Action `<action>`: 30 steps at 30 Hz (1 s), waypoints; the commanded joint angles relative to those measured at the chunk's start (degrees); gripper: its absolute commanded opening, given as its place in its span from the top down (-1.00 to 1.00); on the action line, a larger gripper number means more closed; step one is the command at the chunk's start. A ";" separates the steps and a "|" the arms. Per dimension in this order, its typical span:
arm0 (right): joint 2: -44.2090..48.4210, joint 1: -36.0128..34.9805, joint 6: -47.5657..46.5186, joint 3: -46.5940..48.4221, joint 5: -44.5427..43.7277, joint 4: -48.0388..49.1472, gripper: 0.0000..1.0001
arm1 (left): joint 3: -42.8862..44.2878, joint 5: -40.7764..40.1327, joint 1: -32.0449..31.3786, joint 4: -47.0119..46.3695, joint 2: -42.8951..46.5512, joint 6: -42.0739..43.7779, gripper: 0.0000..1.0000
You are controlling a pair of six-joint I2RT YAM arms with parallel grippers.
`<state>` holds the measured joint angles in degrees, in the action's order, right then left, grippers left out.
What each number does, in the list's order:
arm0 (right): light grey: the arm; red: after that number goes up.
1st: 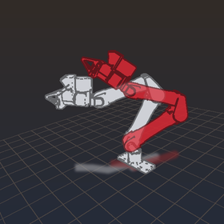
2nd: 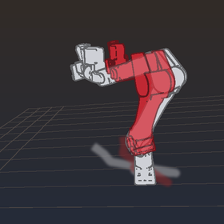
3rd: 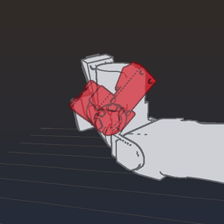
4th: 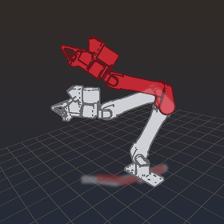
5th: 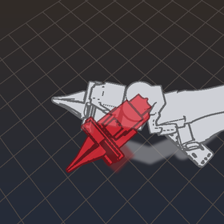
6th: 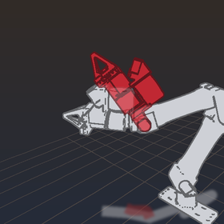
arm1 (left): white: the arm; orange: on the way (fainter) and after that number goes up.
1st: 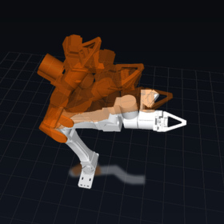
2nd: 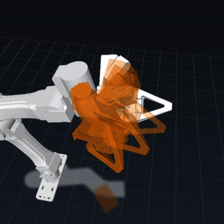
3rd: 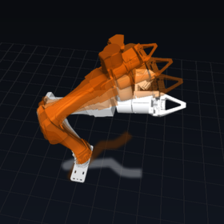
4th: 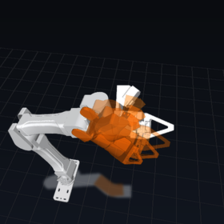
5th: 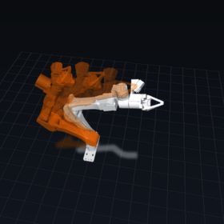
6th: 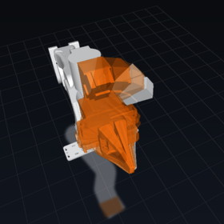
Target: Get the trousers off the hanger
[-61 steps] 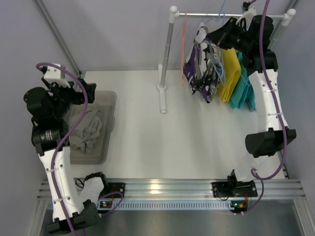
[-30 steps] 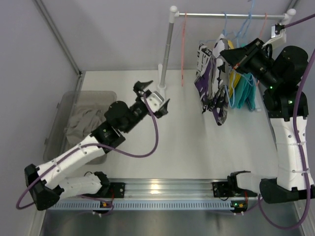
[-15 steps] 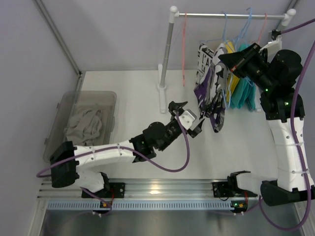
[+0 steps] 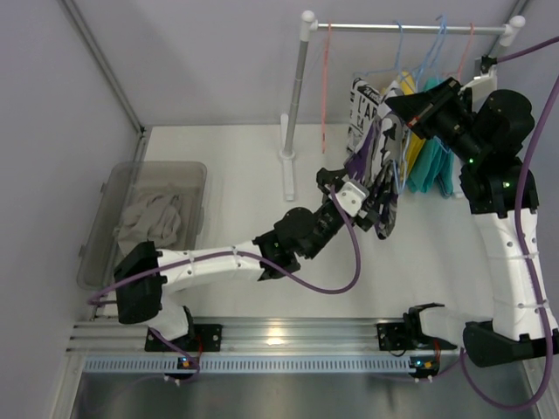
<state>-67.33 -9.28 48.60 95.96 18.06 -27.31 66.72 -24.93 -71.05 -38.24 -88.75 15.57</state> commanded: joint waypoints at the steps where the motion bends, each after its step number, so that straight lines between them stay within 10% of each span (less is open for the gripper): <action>1: 4.14 -1.09 0.18 2.12 -0.22 15.36 1.00 | 4.64 -1.61 -0.32 -3.43 -2.38 0.07 -0.97; 30: 5.01 -1.09 0.18 3.44 1.27 14.92 1.00 | 0.78 -2.67 0.56 -5.35 -3.09 2.36 -0.86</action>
<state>-65.73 -9.28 49.32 95.96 18.46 -27.09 67.42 -28.03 -70.78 -39.48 -94.08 18.13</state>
